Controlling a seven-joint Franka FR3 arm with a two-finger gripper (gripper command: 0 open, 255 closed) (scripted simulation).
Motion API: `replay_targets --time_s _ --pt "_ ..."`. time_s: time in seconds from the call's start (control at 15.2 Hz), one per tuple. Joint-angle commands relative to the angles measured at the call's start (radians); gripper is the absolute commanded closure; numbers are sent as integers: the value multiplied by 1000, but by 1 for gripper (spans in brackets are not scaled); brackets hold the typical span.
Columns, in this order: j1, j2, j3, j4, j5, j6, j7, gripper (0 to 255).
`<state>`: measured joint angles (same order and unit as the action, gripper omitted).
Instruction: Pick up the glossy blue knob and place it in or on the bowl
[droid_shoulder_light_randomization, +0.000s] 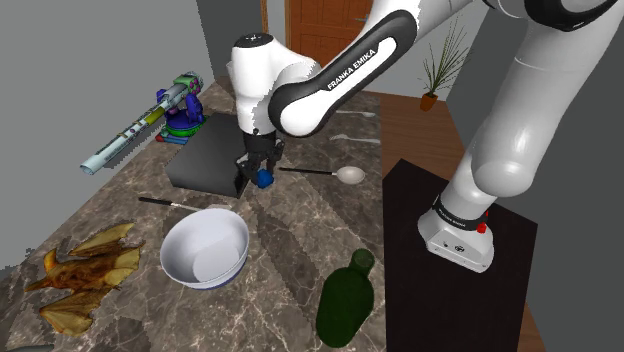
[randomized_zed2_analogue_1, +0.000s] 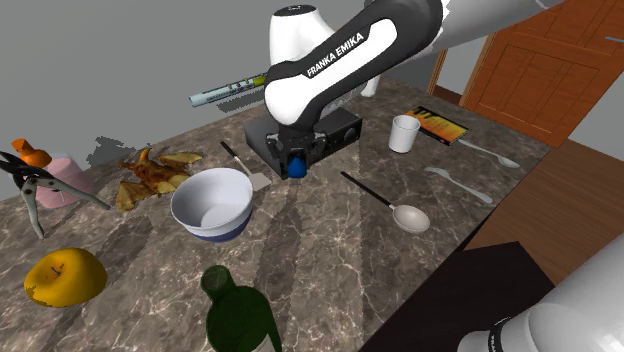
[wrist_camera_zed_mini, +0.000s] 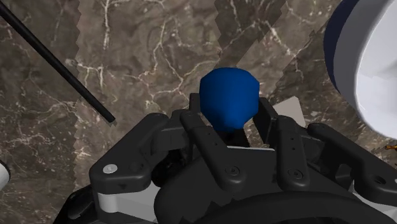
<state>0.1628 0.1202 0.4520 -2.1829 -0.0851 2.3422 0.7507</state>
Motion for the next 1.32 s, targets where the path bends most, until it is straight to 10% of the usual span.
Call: replay_targets --time_s 0.0,0.79,1.25 --pt "-3 -19 2 7 13 -25 -10 255" --pt "-9 -101 5 78 64 -168 -47 255" --pt "91 54 68 263 -35 -223 157 255"
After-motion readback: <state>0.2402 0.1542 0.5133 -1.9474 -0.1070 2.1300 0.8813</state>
